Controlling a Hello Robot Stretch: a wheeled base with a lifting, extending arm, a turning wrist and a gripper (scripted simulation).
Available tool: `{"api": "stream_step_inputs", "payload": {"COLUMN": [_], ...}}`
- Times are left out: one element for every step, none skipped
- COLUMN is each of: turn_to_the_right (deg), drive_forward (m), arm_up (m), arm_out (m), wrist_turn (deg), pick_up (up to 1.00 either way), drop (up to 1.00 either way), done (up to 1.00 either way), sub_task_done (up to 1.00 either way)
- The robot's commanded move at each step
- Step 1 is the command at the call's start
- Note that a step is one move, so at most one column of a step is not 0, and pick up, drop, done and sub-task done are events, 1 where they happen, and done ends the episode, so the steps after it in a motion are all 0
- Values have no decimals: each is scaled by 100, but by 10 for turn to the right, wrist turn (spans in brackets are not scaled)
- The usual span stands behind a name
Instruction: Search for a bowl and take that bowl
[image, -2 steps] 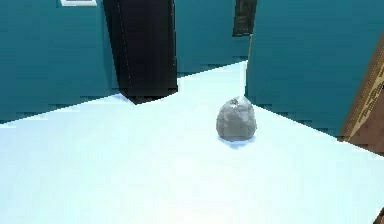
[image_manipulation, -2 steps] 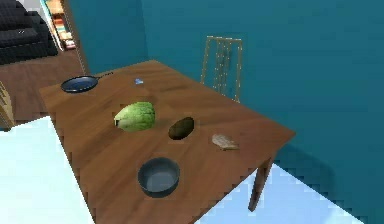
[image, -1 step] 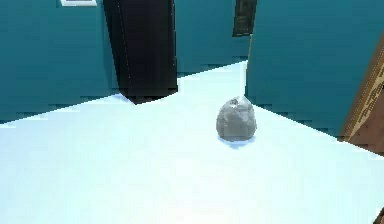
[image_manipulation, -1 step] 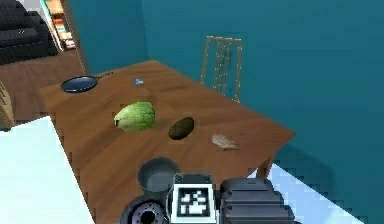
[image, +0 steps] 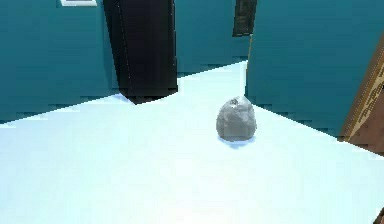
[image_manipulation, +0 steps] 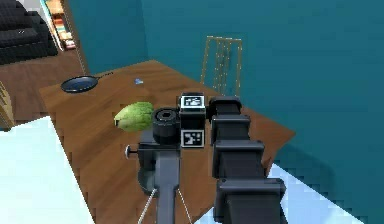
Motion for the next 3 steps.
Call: {"api": "stream_step_inputs", "payload": {"turn_to_the_right": [0, 0, 0], "drive_forward": [0, 0, 0], "arm_up": [0, 0, 0], "arm_out": [0, 0, 0], "wrist_turn": [450, 450, 450], "pick_up": [0, 0, 0], "drop": [0, 0, 0], "done": [0, 0, 0], "sub_task_done": [0, 0, 0]}}
